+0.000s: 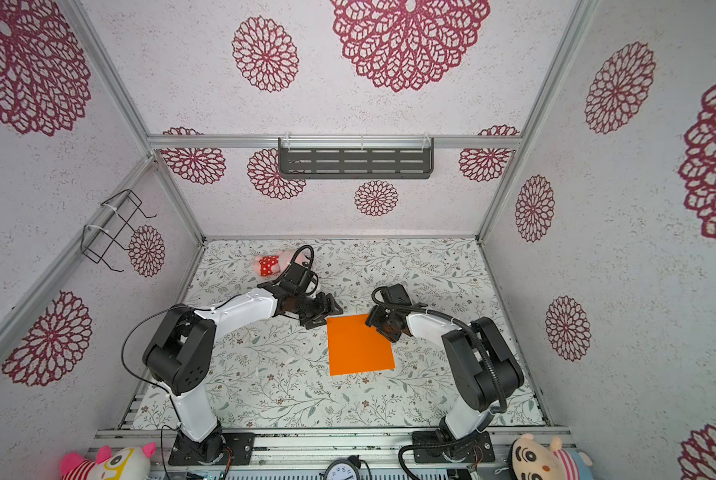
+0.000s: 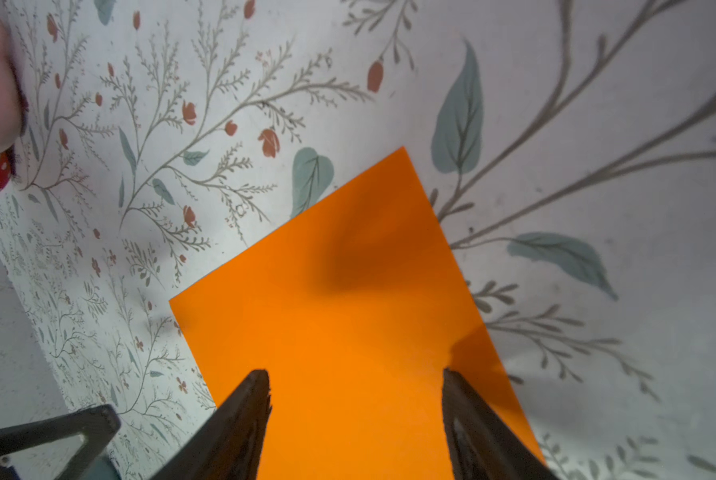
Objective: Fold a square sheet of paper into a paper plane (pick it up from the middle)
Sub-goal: 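Pinch the orange sheet's middle with both grippers and lift it, curling it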
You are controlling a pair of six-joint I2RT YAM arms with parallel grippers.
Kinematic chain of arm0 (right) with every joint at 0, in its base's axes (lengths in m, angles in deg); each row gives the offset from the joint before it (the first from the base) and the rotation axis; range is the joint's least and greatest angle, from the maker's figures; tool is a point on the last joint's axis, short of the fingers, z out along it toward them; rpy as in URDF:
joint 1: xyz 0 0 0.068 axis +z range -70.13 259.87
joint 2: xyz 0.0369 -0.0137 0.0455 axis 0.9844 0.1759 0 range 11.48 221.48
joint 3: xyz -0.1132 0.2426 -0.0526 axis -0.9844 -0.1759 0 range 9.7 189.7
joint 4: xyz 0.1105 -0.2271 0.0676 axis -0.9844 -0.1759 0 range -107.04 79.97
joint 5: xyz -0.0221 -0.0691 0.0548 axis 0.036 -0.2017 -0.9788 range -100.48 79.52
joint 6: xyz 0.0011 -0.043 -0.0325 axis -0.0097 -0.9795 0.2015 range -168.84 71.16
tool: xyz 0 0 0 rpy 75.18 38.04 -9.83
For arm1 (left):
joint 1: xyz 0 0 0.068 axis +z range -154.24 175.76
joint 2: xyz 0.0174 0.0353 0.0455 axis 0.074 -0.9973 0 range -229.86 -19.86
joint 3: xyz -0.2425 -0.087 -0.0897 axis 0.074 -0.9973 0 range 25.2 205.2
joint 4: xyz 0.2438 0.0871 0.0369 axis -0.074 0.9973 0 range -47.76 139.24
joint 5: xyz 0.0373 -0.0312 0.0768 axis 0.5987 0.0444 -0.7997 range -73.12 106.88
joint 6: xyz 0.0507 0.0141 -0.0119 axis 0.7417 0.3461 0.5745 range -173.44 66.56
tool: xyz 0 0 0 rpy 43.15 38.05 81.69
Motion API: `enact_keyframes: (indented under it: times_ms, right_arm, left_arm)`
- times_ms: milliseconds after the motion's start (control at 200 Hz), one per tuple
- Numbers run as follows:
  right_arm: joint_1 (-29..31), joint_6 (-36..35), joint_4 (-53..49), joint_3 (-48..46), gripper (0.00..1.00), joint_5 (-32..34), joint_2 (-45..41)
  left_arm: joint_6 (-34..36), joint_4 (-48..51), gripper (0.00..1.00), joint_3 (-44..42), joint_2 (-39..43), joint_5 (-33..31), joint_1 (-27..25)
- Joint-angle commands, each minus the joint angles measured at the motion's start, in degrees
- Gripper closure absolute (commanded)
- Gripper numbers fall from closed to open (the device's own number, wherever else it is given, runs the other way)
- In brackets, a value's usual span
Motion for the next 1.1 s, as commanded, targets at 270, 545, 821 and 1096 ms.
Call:
enact_keyframes:
  times_ms: [270,545,821,1096]
  right_arm:
    - [-1.1,-13.3,-12.3,3.0,0.36,-3.3,-0.7]
    - [-1.1,-14.2,-11.1,0.5,0.37,-5.7,0.5]
    - [-1.1,-12.4,-5.3,-2.1,0.37,-10.8,2.4]
    - [-1.1,-10.5,-0.2,-3.6,0.37,-13.8,2.3]
  left_arm:
    - [0.0,4.5,0.3,3.0,-7.3,3.2,-2.7]
    - [-1.1,3.7,0.27,3.3,-9.5,4.0,-3.1]
    - [-1.2,2.3,0.23,2.5,-8.9,3.5,-2.4]
    - [-1.5,-2.5,0.2,0.3,-7.3,4.7,-1.8]
